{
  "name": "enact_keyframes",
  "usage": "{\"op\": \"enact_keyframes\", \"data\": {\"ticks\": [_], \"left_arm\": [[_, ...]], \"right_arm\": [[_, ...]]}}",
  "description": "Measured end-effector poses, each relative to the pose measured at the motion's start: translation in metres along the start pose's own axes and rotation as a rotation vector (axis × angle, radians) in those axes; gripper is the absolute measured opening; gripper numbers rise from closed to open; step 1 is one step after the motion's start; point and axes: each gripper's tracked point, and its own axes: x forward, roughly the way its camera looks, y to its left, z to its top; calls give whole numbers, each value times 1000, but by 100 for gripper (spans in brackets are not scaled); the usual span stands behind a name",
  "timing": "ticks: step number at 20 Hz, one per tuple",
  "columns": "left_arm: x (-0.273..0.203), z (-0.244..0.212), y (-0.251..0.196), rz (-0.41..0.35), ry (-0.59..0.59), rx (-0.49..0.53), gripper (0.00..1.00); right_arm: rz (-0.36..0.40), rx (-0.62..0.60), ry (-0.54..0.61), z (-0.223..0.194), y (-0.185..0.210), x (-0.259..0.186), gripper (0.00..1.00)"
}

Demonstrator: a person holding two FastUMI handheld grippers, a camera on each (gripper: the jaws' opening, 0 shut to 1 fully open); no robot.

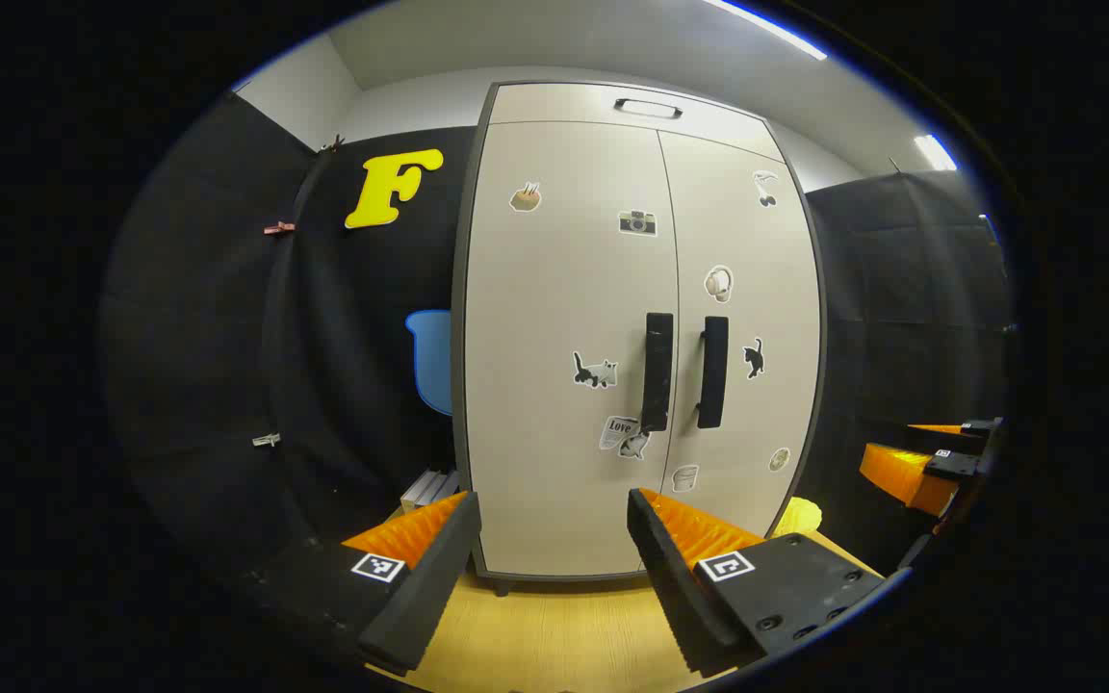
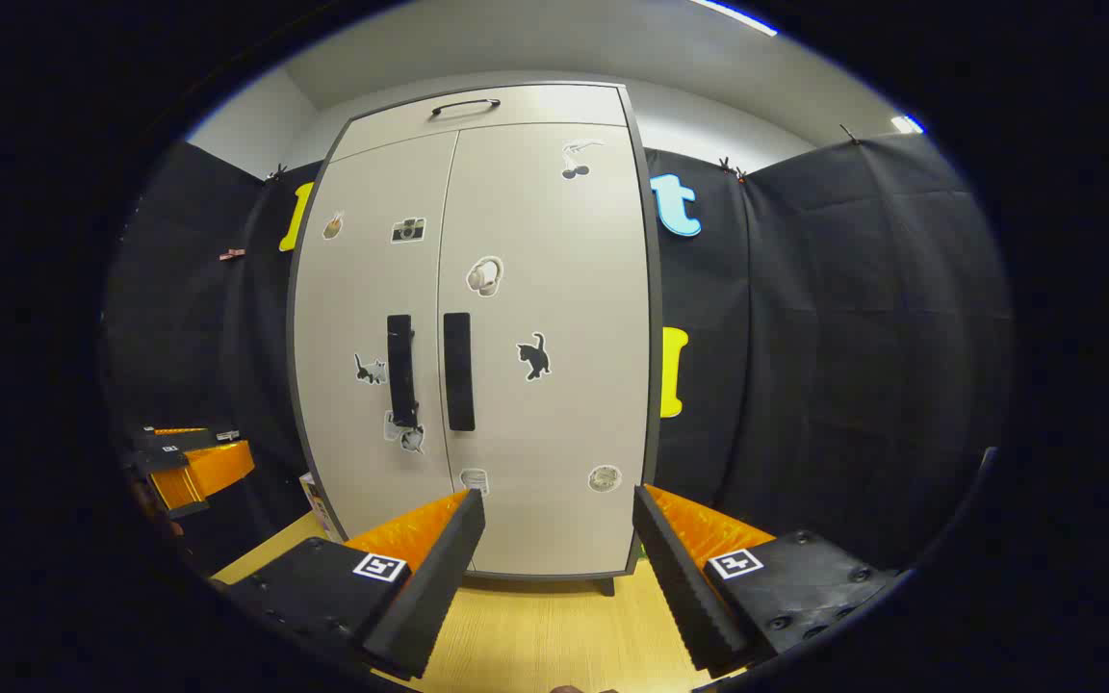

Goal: Open the right door of the double-door shoe cabinet with the right hand, and open the left door with the left hand.

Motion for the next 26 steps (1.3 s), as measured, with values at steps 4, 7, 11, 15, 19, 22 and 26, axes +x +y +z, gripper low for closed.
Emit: {"op": "enact_keyframes", "data": {"ticks": [4, 7, 11, 15, 19, 22, 26], "left_arm": [[-3, -10, 7, 6, 13, 8, 95], [-7, -16, 6, -11, 26, 16, 95], [-9, -20, 5, -26, 39, 47, 95], [-12, -21, 1, -42, 42, 52, 95], [-15, -25, 6, -31, 44, 68, 95], [-21, -29, 14, -6, 45, 55, 95], [-29, -40, 21, -9, 71, -13, 95]], "right_arm": [[-12, 2, 9, -2, -5, 0, 98], [-24, -3, 20, -4, -8, -1, 98], [-38, 18, 24, -4, -9, -2, 98], [-39, 42, 42, -8, -6, -5, 98], [-23, 52, 67, -15, 3, -2, 98], [-8, 66, 57, -7, 10, 3, 98], [-10, 55, 22, 15, 16, 17, 98]]}}
